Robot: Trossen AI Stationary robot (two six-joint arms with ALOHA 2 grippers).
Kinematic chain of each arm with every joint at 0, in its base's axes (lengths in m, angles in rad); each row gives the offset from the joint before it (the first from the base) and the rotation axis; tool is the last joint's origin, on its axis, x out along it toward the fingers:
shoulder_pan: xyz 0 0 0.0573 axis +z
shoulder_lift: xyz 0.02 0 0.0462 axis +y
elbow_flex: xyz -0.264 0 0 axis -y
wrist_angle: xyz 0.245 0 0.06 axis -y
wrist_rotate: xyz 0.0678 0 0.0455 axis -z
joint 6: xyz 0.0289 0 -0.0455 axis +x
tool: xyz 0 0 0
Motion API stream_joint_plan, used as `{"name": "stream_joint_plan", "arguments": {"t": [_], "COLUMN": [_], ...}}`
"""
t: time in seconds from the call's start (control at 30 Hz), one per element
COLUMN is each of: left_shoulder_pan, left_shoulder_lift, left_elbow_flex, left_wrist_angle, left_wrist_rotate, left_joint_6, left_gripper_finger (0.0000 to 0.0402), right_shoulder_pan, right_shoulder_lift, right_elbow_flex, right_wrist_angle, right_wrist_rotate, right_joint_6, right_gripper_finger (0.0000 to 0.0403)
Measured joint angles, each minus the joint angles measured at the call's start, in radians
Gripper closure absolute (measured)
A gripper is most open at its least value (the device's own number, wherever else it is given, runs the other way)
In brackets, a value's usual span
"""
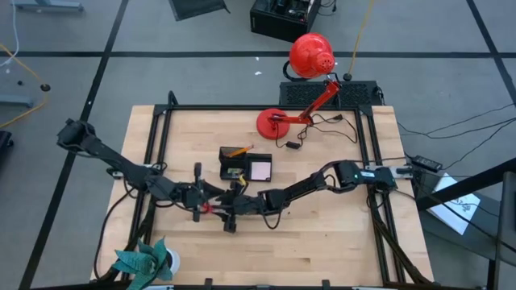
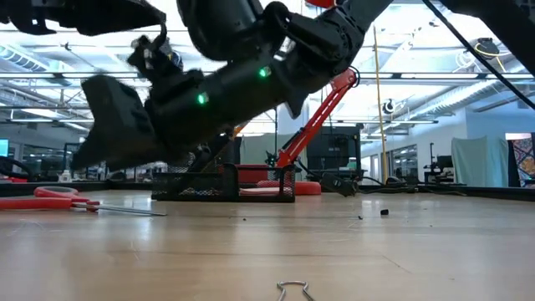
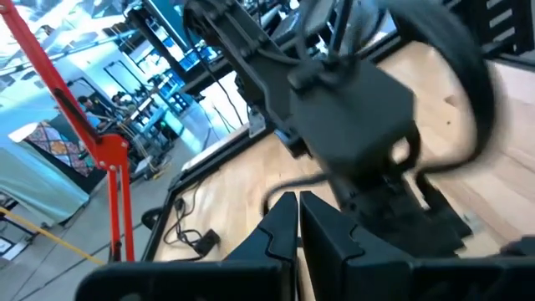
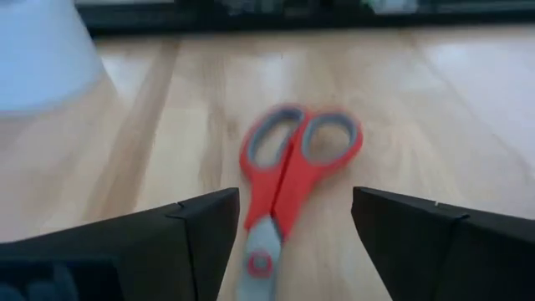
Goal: Pick and place office supplies into organizer
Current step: Put the red scissor into the mesh desk organizer
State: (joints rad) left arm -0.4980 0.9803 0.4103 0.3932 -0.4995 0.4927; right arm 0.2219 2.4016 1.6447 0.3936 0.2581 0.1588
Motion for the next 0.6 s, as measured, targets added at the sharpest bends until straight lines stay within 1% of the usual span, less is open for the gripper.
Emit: {"name": "stream_joint_plan", "arguments": {"t": [0.23,0.33,0.47,0.6], "left_shoulder_pan": [0.000,0.000,-0.002,-0.003], "left_shoulder_lift": [-0.052,-0.071,-0.098,-0.133], "left_elbow_flex": [0.001,0.001,0.001,0.001], "left_wrist_angle": [-0.052,-0.130,-0.234,-0.262], "left_wrist_rotate": [-0.002,-0.002,-0.001,0.000], "left_joint_6": [-0.026,-0.047,-0.135,-0.208], "left_gripper_finger": [0.0378,0.0378,0.0378,0.0378], "right_shoulder_pan": [0.001,0.002,0.006,0.027], "right_shoulder_lift": [0.010,0.010,0.000,-0.051], "right_elbow_flex": [0.000,0.000,0.000,0.000], "right_wrist_angle": [-0.099,-0.094,-0.088,-0.091], "right_wrist_rotate": [0.000,0.001,0.000,0.003], "right_joint_6": [-0.014,-0.019,-0.049,-0.121], "right_gripper_finger": [0.0181,0.0181,0.0181,0.0181]}}
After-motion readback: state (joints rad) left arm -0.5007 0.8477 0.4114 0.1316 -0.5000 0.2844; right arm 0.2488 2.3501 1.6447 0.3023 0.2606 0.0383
